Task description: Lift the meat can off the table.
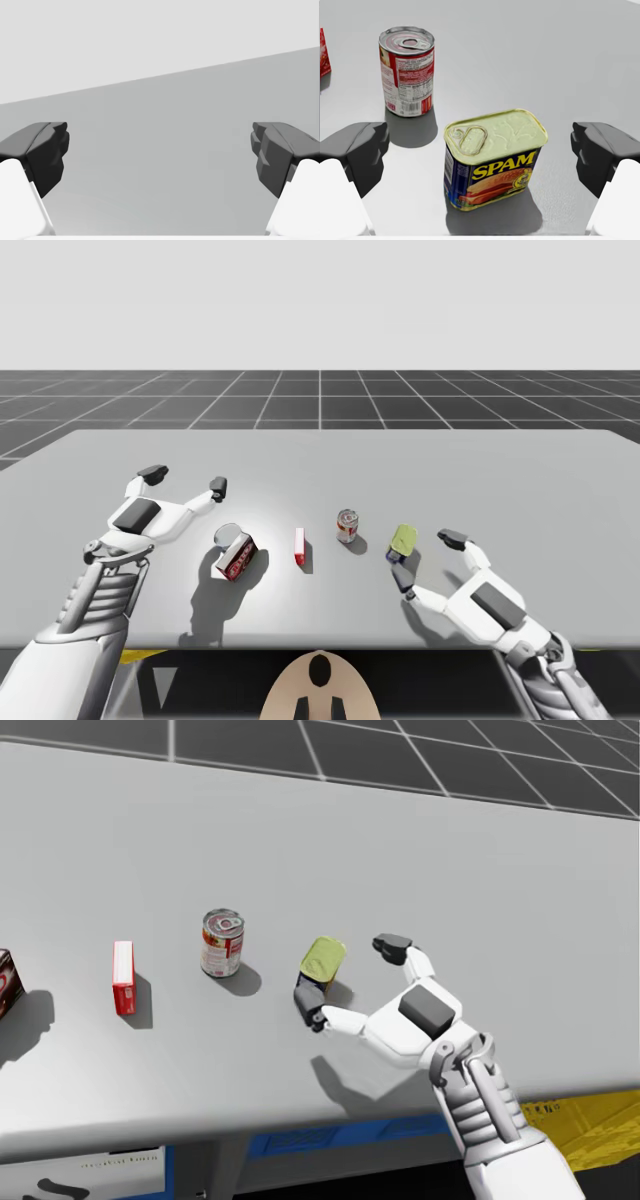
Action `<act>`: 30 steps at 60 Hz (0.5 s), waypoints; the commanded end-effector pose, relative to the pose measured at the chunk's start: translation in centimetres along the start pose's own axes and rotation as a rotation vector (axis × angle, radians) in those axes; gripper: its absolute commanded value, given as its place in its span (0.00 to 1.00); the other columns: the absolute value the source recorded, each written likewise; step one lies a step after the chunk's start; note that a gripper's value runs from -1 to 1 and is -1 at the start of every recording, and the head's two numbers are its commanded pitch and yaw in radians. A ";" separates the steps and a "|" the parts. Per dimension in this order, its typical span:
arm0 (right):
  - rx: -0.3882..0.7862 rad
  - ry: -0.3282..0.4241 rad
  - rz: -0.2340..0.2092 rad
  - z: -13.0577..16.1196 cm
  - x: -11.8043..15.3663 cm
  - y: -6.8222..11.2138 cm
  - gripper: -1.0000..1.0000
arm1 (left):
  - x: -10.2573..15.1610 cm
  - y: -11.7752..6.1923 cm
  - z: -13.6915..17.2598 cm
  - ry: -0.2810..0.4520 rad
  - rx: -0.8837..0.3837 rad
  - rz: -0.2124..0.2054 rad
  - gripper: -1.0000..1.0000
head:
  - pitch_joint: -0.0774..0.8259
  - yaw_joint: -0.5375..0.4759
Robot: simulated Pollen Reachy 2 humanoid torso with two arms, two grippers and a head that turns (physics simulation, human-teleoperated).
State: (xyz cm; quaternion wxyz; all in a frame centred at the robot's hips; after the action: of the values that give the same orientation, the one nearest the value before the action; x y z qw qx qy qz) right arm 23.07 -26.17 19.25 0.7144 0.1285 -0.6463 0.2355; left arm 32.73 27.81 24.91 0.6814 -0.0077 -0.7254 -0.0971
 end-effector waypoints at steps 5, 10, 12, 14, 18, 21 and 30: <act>0.070 0.064 -0.008 -0.2 -3.2 -1.8 0.00 | 0.1 0.1 0.0 -0.003 0.001 0.003 0.00 | 0.84 0.23; 0.087 0.076 -0.031 -0.7 -3.7 -2.3 0.00 | 0.1 0.1 0.0 -0.004 0.001 0.004 0.00 | 0.84 0.23; 0.083 0.089 -0.035 -1.0 -4.1 -2.7 0.00 | 0.1 0.1 0.0 -0.005 0.002 0.004 0.00 | 0.84 0.23; 0.087 0.092 -0.032 -1.2 -4.2 -2.8 0.00 | 0.1 0.1 0.1 -0.005 0.002 0.004 0.00 | 0.84 0.23; 0.112 0.117 -0.052 -1.7 -4.6 -3.0 0.00 | 0.2 0.1 0.1 -0.008 0.001 0.004 0.00 | 0.84 0.23; 0.133 0.139 -0.069 -2.2 -4.9 -3.0 0.00 | 0.2 0.1 0.1 -0.010 0.001 0.003 0.00 | 0.85 0.23; 0.154 0.165 -0.100 -3.8 -5.4 -3.9 0.00 | 0.3 0.2 0.1 -0.014 0.000 0.003 0.00 | 0.85 0.23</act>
State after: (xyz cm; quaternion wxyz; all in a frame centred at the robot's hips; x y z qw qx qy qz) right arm 26.45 -28.48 14.51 0.7562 0.1798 -0.5739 0.2580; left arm 32.65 27.94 25.11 0.6780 -0.0093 -0.7288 -0.0958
